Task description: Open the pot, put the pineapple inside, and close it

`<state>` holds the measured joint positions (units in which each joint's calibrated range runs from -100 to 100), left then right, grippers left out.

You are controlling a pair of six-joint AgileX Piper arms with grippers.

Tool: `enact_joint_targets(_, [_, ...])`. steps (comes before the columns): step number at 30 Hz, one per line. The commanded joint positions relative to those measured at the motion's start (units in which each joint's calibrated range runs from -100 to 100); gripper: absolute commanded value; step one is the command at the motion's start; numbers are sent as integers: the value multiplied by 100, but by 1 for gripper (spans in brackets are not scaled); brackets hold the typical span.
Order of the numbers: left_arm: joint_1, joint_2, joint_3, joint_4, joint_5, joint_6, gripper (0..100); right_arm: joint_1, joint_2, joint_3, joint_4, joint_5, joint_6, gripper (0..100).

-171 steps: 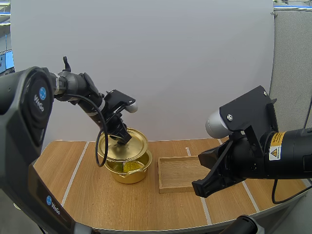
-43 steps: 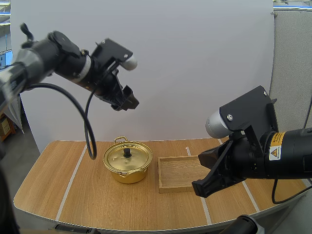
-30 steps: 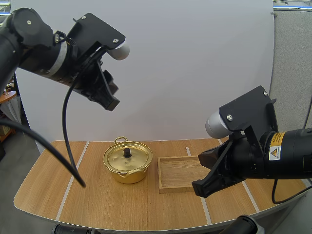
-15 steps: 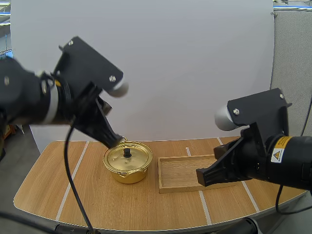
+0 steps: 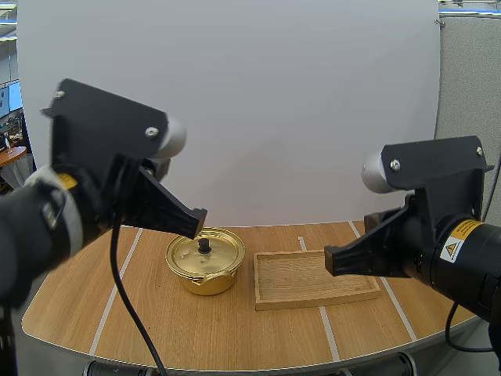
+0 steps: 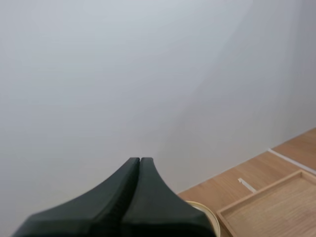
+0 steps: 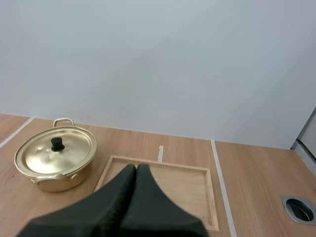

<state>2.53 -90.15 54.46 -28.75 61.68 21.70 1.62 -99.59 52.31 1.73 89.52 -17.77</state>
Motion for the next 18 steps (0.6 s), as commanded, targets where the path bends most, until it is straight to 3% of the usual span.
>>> enact_joint_targets(1, [8, -659, 206, -99, -577, -295, 0, -23, -41, 7, 13, -1035, 215, 0])
enact_joint_targets(11, [8, -985, 558, 25, -1530, -1361, 0, -23, -41, 186, 12, -3105, 215, 0])
enact_joint_targets(18, [8, -985, 1122, 117, -2980, -1382, 0, -23, -41, 1389, -98, -4336, 196, 0])
